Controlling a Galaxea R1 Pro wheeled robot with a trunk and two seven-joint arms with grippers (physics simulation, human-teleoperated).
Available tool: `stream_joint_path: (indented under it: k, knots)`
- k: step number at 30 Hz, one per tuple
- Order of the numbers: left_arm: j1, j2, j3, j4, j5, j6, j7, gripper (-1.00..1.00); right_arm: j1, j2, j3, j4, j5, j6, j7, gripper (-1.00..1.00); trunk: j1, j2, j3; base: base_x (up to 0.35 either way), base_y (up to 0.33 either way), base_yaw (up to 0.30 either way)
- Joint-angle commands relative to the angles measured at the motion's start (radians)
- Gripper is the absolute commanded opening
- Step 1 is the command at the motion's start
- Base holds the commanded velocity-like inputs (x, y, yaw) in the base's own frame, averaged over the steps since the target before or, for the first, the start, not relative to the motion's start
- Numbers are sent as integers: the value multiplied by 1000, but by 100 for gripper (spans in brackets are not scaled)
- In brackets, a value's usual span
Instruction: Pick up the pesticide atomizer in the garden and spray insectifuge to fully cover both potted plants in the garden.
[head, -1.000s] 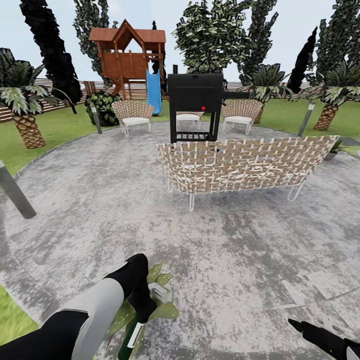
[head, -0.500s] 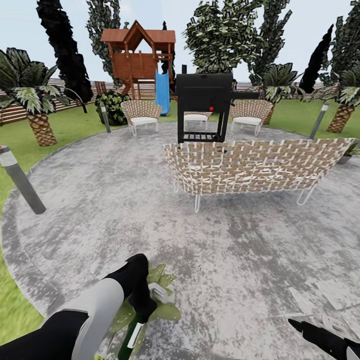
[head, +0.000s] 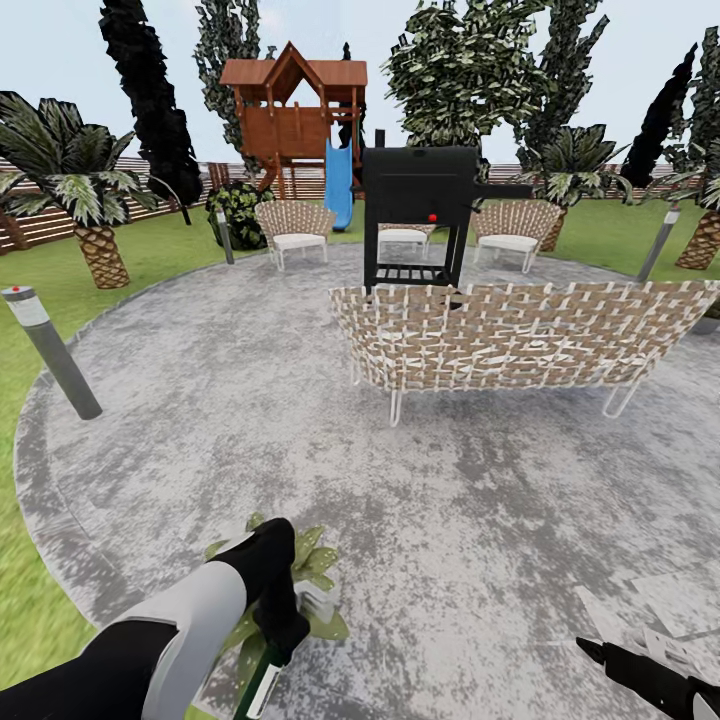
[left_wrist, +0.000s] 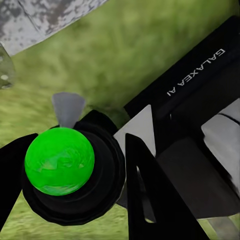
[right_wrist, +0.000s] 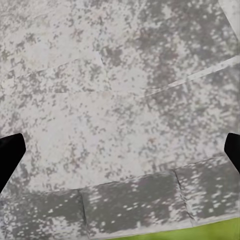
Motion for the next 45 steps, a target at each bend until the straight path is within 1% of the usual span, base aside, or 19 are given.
stream_joint_path:
  k: [1, 7, 12, 16, 22, 23, 25, 27, 30, 32, 39, 41, 43, 45]
  knots:
    - [0, 0, -1, -2, -7, 6, -9, -100, 0, 0, -9, -2, 7, 7, 6, 100, 0, 0, -1, 0, -4, 0]
    - [0, 1, -4, -13, -8, 6, -7, -100, 0, 0, -9, -2, 7, 7, 6, 100, 0, 0, -1, 0, -1, 0]
    - [0, -2, -7, -78, -12, 10, -9, -100, 0, 0, -9, -2, 7, 7, 5, 100, 0, 0, -1, 0, 0, 4]
    - [0, -3, -8, -92, -18, 13, -11, -100, 0, 0, -9, -2, 7, 7, 5, 100, 0, 0, -3, 0, 0, 110]
    - [0, -4, -9, -91, -21, 14, -11, -100, 0, 0, -9, -2, 7, 7, 5, 100, 0, 0, -3, 0, 0, 16]
    - [0, -4, -11, -90, -28, 14, -11, -100, 0, 0, -9, -2, 7, 7, 5, 100, 0, 0, -3, 0, 0, 1]
    - [0, -4, -15, -89, -65, 14, -12, -100, 0, 0, -9, -2, 7, 7, 5, 100, 0, 0, -3, 0, 0, 0]
    - [0, -4, -17, -79, -84, 14, -12, -100, 0, 0, -9, -2, 7, 7, 5, 100, 0, 0, -3, 0, 0, 0]
    - [0, -3, -17, -40, -90, 14, -12, -100, 0, 0, -9, -2, 7, 7, 5, 100, 0, 0, -3, 0, 0, 0]
    - [0, -3, -17, -29, -90, 13, -12, -100, 0, 0, -9, -2, 7, 7, 5, 100, 0, 0, -3, 0, 0, 0]
    - [0, -2, -14, -30, -91, 12, -12, -100, 0, 0, -9, -2, 7, 7, 5, 100, 0, 0, -3, 0, 0, 0]
    - [0, -2, -13, -39, -91, 12, -12, -100, 0, 0, -9, -2, 7, 7, 5, 100, 0, 0, -3, 0, 0, 0]
    - [0, -2, -14, -72, -91, 12, -12, -100, 0, 0, -9, -2, 7, 7, 5, 100, 0, 0, -3, 0, 0, 0]
    - [0, -3, -14, -127, -91, 13, -14, -100, 0, 0, -9, -2, 7, 7, 5, 100, 0, 0, -3, 0, 0, 0]
